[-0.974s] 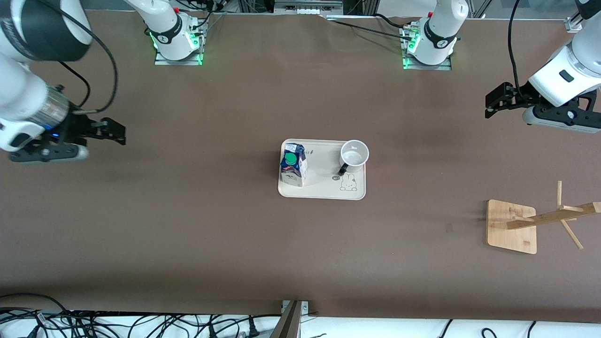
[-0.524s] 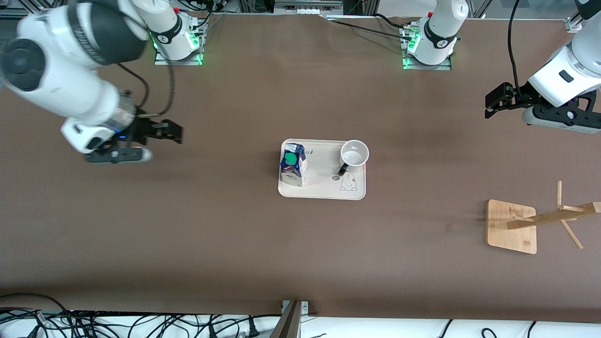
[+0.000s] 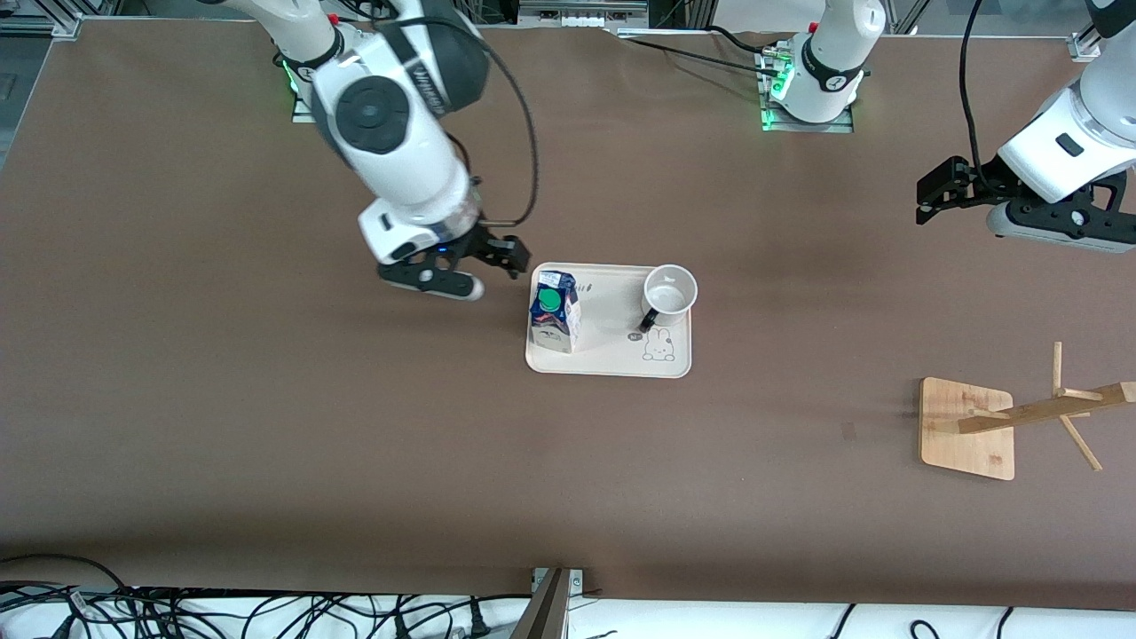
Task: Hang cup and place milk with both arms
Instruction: 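Grasp the blue milk carton with the right gripper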
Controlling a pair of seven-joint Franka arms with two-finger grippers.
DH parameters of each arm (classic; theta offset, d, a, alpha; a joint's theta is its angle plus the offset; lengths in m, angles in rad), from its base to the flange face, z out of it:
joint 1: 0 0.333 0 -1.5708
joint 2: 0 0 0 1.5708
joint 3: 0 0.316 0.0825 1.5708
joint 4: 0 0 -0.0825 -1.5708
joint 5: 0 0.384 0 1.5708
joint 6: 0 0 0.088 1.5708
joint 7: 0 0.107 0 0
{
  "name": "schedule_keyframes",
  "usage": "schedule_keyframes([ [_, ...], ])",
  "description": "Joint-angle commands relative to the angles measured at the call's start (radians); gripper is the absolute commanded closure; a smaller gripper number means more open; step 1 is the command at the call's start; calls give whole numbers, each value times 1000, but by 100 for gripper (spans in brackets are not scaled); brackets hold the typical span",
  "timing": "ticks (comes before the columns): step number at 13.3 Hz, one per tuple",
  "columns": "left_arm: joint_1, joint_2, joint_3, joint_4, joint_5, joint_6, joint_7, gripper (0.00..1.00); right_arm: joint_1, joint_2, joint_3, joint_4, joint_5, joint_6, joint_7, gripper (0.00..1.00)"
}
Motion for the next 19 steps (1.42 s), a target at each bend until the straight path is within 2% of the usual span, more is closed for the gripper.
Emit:
schedule_keyframes([
  [1,-3,14,0,36,-4,-24,-2,0,44,71,-9,50,6,34,74,0],
  [5,-3,14,0,36,-4,-24,-2,0,87,129,-9,50,-3,140,93,0],
  [7,-3,14,0,36,-4,-24,-2,0,93,137,-10,50,-23,148,87,0],
  [9,-3,14,0,36,-4,-24,-2,0,94,148,-9,47,-80,148,84,0],
  [19,-3,14,0,36,-4,-24,-4,0,101,191,-10,47,-89,174,79,0],
])
